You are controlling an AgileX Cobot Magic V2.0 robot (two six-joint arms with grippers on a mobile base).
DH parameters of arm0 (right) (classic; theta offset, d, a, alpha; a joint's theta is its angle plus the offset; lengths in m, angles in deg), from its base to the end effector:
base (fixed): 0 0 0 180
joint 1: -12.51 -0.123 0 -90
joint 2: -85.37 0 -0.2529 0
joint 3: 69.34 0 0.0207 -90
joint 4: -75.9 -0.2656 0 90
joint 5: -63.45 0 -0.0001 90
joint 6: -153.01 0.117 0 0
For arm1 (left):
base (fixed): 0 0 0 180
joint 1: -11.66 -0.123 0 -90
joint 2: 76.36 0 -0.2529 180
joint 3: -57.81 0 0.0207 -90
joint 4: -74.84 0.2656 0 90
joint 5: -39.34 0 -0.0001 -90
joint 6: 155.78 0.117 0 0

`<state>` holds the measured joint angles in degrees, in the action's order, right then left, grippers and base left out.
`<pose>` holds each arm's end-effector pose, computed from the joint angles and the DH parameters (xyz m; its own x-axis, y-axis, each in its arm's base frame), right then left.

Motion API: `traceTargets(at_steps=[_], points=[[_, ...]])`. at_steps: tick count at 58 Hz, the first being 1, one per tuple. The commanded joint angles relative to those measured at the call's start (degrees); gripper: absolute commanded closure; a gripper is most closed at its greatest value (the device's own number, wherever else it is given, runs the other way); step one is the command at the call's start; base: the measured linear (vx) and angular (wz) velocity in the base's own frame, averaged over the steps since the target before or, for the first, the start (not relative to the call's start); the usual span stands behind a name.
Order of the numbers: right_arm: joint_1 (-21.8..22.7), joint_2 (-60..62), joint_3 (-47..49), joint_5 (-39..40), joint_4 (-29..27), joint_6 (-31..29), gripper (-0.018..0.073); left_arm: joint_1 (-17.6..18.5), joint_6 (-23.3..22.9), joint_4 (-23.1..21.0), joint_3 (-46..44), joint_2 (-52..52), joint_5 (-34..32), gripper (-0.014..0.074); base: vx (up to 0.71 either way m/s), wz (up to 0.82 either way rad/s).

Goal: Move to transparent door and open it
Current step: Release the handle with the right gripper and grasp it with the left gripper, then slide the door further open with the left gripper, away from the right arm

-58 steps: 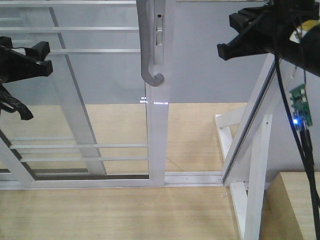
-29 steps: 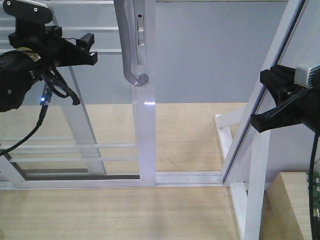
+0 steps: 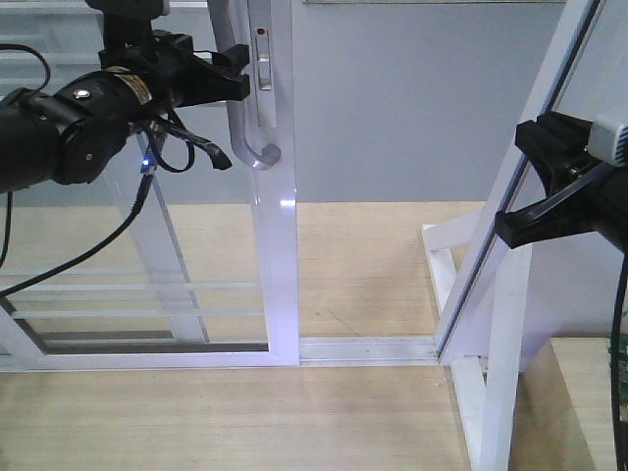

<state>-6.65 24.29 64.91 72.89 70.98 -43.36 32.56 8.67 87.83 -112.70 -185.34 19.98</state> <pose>0.2404 0.0818 0.2721 -0.0567 -0.2310 -0.9713 -0.3330 0.9215 -0.1998 0.4085 -0.1653 0.2342 -0.1793 0.0075 -0.9838 0.4148 0.9073 -0.0686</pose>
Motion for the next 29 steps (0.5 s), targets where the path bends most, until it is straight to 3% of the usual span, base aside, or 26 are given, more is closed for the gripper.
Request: traceTargets(at_steps=[1, 21, 29], points=[[0.24, 0.84, 1.63, 5.43, 0.11, -0.17, 0.0567, 0.43, -1.59, 0.3, -3.12, 1.02, -5.79, 0.001, 0.0, 0.0], [0.24, 0.84, 1.63, 5.43, 0.11, -0.17, 0.0567, 0.33, -1.49, -0.57, -13.53, -6.78, -1.52, 0.0013, 0.0, 0.0], [0.24, 0.84, 1.63, 5.41, 0.11, -0.34, 0.0567, 0.33, -1.42, -0.76, -15.3, -7.6, 1.31, 0.0084, 0.0, 0.0]])
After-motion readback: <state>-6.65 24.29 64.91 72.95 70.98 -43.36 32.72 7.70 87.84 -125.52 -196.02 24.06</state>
